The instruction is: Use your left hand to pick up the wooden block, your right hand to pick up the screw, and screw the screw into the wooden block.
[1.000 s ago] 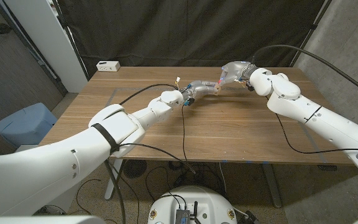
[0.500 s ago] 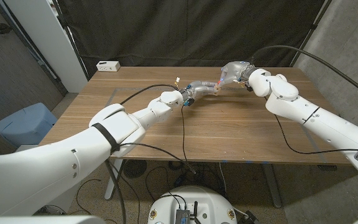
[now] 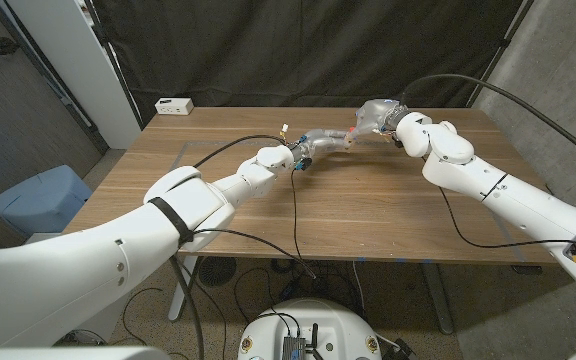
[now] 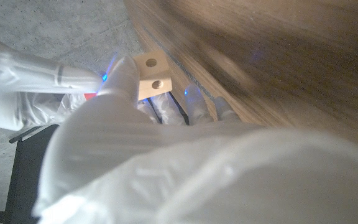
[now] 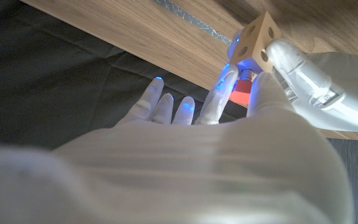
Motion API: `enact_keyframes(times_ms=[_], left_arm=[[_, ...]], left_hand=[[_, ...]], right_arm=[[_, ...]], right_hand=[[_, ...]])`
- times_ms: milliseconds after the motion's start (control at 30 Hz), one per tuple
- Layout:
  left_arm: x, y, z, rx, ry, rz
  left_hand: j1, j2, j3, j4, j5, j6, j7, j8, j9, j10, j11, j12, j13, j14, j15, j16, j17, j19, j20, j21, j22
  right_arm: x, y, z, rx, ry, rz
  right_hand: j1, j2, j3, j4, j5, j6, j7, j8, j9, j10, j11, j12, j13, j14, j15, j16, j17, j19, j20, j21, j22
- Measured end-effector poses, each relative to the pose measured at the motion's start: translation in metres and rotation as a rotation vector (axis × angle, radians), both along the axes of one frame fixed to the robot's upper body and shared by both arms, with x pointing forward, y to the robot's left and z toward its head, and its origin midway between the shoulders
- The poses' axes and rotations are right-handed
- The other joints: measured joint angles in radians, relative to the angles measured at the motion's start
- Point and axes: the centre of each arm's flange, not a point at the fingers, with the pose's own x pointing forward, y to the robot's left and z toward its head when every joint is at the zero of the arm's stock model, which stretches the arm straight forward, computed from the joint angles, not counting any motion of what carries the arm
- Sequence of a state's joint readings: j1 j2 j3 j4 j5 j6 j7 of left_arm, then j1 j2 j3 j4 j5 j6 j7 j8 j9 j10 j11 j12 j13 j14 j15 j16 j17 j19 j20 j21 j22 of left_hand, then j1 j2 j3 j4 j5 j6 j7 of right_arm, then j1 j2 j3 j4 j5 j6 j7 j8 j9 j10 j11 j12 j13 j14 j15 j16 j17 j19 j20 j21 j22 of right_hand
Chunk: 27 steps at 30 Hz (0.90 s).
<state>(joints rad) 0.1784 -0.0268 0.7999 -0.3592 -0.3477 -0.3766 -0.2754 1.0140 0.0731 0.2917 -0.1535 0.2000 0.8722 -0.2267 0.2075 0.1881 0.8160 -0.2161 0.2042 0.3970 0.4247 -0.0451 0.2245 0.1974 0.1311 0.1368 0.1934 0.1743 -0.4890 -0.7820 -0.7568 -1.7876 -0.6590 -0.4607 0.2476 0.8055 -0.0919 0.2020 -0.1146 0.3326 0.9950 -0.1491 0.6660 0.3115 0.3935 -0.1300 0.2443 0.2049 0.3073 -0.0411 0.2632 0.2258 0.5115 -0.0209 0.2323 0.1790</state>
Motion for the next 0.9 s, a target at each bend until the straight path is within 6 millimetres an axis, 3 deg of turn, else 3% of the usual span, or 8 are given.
enact_keyframes(times_ms=[200, 433, 667, 900], left_arm=[[-0.0005, 0.0004, -0.0016, -0.002, -0.002, -0.006], [-0.0016, 0.0009, -0.0033, -0.003, -0.007, -0.016], [-0.0027, 0.002, -0.004, -0.005, -0.015, -0.026], [-0.0039, 0.0038, -0.0052, -0.008, -0.025, -0.036]], left_hand=[[0.002, 0.002, 0.0, 0.0, 0.0, 0.0, 0.0, 0.0, 0.0, 0.0, 0.0, 0.0, 0.0, 0.0, 0.0, 0.0, 0.0, 0.0, 0.0, 0.0, 0.0], [0.006, 0.006, 0.0, 0.0, 0.0, -0.002, 0.002, 0.0, 0.001, -0.001, 0.001, -0.002, -0.001, 0.004, -0.003, 0.0, 0.0, 0.0, 0.0, 0.0, 0.0], [0.006, 0.006, 0.0, 0.0, 0.0, -0.001, 0.001, 0.0, 0.001, -0.002, 0.002, -0.002, -0.001, 0.004, -0.003, 0.0, 0.0, 0.0, 0.0, 0.0, 0.0], [0.005, 0.005, 0.0, 0.0, 0.0, -0.001, 0.001, 0.0, 0.001, -0.002, 0.002, -0.004, -0.001, 0.004, -0.003, 0.0, 0.0, 0.0, 0.0, 0.0, 0.0]], right_arm=[[0.0003, 0.0006, 0.0001, 0.004, -0.01, -0.01], [-0.001, 0.0024, 0.0, 0.017, -0.024, -0.022], [-0.0032, 0.0033, 0.0001, 0.031, -0.028, -0.032], [-0.0053, 0.0044, -0.0004, 0.041, -0.01, -0.041]], right_hand=[[-0.025, -0.006, -0.014, 0.006, -0.004, 0.078, 0.02, 0.024, -0.018, 0.03, 0.002, 0.0, 0.0, 0.029, 0.0, 0.001, 0.0, 0.013, -0.003, 0.0, 0.0], [-0.118, -0.034, -0.061, 0.04, -0.01, 0.152, 0.051, 0.041, -0.043, 0.06, 0.014, 0.0, 0.0, 0.05, -0.004, 0.008, -0.003, 0.024, 0.002, 0.0, 0.0], [-0.205, -0.056, -0.104, 0.072, -0.011, 0.168, 0.067, 0.041, -0.057, 0.071, 0.025, -0.006, 0.0, 0.057, 0.0, 0.008, -0.006, 0.019, 0.009, -0.008, 0.0], [-0.269, -0.066, -0.14, 0.095, -0.011, 0.1, 0.083, 0.002, -0.079, 0.045, 0.05, -0.025, 0.0, 0.048, -0.002, -0.005, -0.008, 0.0, 0.027, -0.016, 0.0]])
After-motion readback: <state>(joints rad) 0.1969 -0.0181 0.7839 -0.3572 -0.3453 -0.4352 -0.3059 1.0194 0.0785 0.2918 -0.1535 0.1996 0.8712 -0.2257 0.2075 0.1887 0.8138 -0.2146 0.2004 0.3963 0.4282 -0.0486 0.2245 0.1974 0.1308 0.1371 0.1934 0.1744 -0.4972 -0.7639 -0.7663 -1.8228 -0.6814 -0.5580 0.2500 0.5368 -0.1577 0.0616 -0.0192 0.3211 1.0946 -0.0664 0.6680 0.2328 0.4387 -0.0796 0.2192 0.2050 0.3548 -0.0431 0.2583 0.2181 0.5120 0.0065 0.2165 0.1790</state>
